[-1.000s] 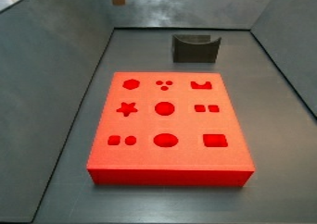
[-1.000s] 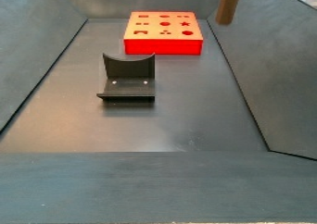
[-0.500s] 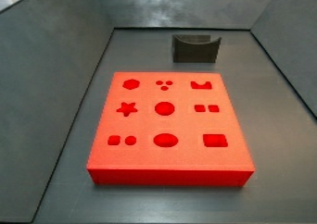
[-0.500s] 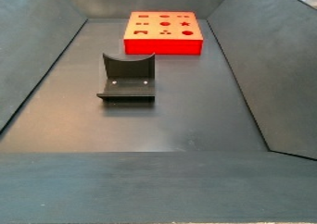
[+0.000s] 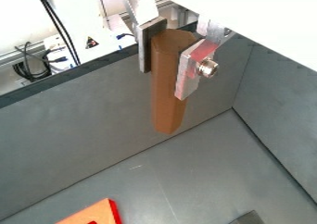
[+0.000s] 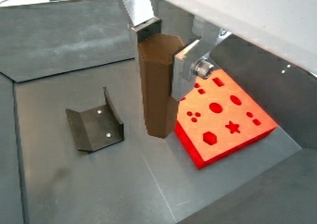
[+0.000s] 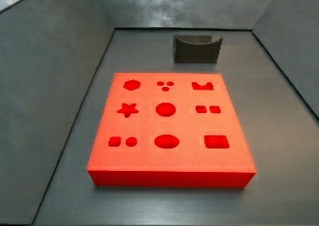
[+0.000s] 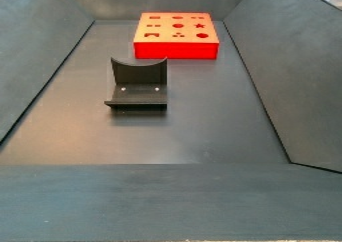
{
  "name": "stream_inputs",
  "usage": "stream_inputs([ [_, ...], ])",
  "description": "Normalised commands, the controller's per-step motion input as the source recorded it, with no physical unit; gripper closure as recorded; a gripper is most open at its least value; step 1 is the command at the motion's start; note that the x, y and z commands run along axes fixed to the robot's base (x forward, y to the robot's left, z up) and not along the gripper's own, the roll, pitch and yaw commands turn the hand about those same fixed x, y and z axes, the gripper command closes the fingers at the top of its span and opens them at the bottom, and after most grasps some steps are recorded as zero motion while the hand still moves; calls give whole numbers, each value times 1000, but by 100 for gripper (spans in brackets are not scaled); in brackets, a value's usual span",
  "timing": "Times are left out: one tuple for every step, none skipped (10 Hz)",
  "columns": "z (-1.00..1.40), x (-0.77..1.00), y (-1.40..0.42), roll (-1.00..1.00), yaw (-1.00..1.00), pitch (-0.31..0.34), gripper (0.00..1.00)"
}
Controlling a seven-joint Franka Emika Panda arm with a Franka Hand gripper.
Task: Pick up the hexagon object. Move up. Move to above the board. Insert the hexagon object.
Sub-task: Move to above the board.
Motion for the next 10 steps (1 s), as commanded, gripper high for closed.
stream_inputs([
  [-110,376,-1000,345,-1000,192,100],
  [-110,401,-1000,365,-1000,214,100],
  [-107,416,-1000,266,-876,212,100],
  [-101,413,-1000,151,-535,170,100],
  [-97,421,-1000,101,-329,146,100],
  [-97,440,-1000,59,-175,133,100],
  [-93,454,-1000,33,-81,121,100],
  [-86,474,-1000,18,-45,108,100],
  [-75,460,-932,17,-15,102,100],
  [-39,307,-551,30,-12,97,100],
])
